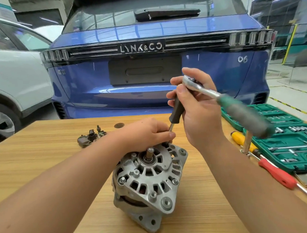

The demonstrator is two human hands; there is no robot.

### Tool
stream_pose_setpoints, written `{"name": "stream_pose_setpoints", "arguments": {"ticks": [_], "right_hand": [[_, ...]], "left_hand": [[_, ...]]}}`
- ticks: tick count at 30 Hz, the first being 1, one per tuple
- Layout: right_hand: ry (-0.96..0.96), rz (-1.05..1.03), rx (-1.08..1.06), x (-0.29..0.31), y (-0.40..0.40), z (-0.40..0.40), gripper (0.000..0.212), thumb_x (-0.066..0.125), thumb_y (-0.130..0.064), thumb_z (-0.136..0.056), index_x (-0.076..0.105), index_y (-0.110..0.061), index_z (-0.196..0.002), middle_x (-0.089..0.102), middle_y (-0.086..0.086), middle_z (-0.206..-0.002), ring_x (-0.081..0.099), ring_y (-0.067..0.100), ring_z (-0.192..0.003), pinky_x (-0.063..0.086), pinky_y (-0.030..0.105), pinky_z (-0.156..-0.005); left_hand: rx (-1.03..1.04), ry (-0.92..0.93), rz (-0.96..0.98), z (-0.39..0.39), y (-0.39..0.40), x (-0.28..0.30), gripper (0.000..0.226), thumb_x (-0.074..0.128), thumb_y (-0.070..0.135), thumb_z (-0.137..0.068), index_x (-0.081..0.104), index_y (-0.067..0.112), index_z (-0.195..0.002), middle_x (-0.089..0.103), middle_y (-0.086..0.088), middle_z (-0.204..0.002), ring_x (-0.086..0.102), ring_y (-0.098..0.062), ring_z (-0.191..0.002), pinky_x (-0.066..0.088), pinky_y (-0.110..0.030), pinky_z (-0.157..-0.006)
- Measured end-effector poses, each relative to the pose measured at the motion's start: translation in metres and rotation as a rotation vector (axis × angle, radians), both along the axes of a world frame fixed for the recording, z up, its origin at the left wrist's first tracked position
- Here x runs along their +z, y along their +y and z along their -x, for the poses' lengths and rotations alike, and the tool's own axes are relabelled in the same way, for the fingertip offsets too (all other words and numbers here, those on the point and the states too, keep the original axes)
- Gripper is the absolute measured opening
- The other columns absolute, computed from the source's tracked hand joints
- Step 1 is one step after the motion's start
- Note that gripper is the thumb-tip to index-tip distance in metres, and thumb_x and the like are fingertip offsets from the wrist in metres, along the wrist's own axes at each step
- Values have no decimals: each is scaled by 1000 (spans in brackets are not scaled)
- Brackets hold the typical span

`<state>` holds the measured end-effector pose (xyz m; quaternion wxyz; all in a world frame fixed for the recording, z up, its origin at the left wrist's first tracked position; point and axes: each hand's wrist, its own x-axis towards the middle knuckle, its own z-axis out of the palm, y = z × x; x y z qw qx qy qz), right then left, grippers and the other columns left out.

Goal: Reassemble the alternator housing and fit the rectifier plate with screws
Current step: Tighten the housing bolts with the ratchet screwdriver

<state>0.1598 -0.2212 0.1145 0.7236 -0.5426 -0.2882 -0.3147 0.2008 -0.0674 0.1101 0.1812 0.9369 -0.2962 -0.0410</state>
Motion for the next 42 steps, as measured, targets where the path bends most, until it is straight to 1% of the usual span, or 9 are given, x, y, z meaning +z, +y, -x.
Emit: {"name": "stream_pose_setpoints", "arguments": {"ticks": [4, 7, 10, 16, 22, 26, 31, 33, 42], "right_hand": [[-123, 133, 65, -6, -13, -5, 42, 45, -8, -98, 52, -27, -136, 55, 9, -110, 59, 23, -84, 52, 40, -78], [27, 65, 205, 0, -18, -8, 42, 47, -28, -95, 64, -47, -128, 65, 0, -107, 64, 23, -84, 54, 33, -77], [114, 11, 282, 3, -13, -10, 42, 41, -25, -101, 68, -50, -122, 69, -3, -101, 64, 22, -83, 56, 31, -77], [86, 10, 115, 3, -5, 0, 33, 55, -28, -96, 54, -38, -128, 60, 3, -87, 60, 18, -82, 53, 40, -77], [354, -210, 96, 13, -3, 3, 14, 70, -20, -93, 60, -15, -102, 53, -7, -58, 48, 11, -54, 41, 28, -60], [383, -275, 469, 16, -11, 2, 31, 64, -10, -82, 60, -24, -109, 65, -2, -85, 59, 15, -74, 41, 31, -74], [-36, 33, -10, -4, 0, -1, 39, 48, 4, -101, 59, -29, -119, 64, 6, -105, 63, 24, -84, 54, 35, -76], [-39, 60, 72, -7, -5, -5, 47, 41, 6, -100, 62, -29, -124, 61, 7, -107, 58, 28, -87, 53, 37, -78], [79, 51, 421, -1, -17, -14, 44, 47, -30, -94, 60, -42, -134, 65, 1, -115, 63, 23, -90, 54, 38, -80]], "left_hand": [[-27, 37, -18, -2, 1, -1, 30, 47, 59, -101, 67, 37, -95, 70, 4, -93, 65, -16, -89, 53, -47, -88], [-14, 42, -8, -3, 1, -1, 31, 46, 61, -101, 67, 39, -94, 69, 12, -90, 65, -9, -87, 54, -44, -89], [-18, 51, 3, -2, 2, -1, 31, 46, 61, -101, 66, 39, -92, 70, 12, -90, 65, -9, -86, 54, -45, -89], [-56, 44, 26, -2, 2, -2, 35, 48, 55, -102, 68, 27, -95, 71, 1, -94, 65, -20, -90, 53, -47, -90], [-67, 24, -22, -6, 1, -5, 39, 49, 55, -102, 56, 26, -78, 48, 14, -61, 44, -7, -59, 40, -35, -63], [-8, 32, -1, -7, 1, -6, 31, 49, 58, -101, 65, 42, -81, 65, 17, -74, 59, -2, -70, 49, -32, -72], [-20, 53, 9, -2, 2, -3, 28, 50, 55, -101, 68, 37, -90, 69, 12, -83, 64, -10, -80, 54, -41, -83], [-20, 42, 7, -1, 1, -2, 26, 51, 53, -101, 67, 33, -95, 72, 2, -95, 66, -19, -90, 54, -48, -88], [5, 81, 16, 1, 1, -1, 30, 49, 57, -101, 71, 37, -97, 73, 5, -95, 68, -17, -92, 53, -49, -92]]}}
